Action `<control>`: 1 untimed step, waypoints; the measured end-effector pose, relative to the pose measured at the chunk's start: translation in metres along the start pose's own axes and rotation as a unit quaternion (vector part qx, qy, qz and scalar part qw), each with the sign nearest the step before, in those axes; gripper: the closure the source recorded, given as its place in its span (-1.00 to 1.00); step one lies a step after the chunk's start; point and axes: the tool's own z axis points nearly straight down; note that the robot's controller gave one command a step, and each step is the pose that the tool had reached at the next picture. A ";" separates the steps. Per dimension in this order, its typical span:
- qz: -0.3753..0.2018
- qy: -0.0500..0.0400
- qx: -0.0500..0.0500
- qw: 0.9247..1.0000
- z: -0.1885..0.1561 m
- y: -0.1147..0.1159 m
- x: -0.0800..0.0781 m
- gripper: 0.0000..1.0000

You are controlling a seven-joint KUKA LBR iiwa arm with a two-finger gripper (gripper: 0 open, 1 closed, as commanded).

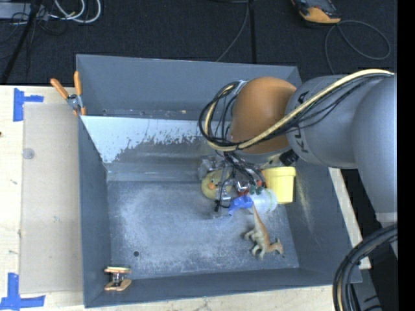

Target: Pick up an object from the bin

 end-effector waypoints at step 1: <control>0.106 -0.004 0.000 0.994 0.021 -0.089 0.030 1.00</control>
Offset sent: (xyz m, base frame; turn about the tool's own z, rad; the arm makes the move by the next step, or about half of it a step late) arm 0.0000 0.0000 0.0000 0.0000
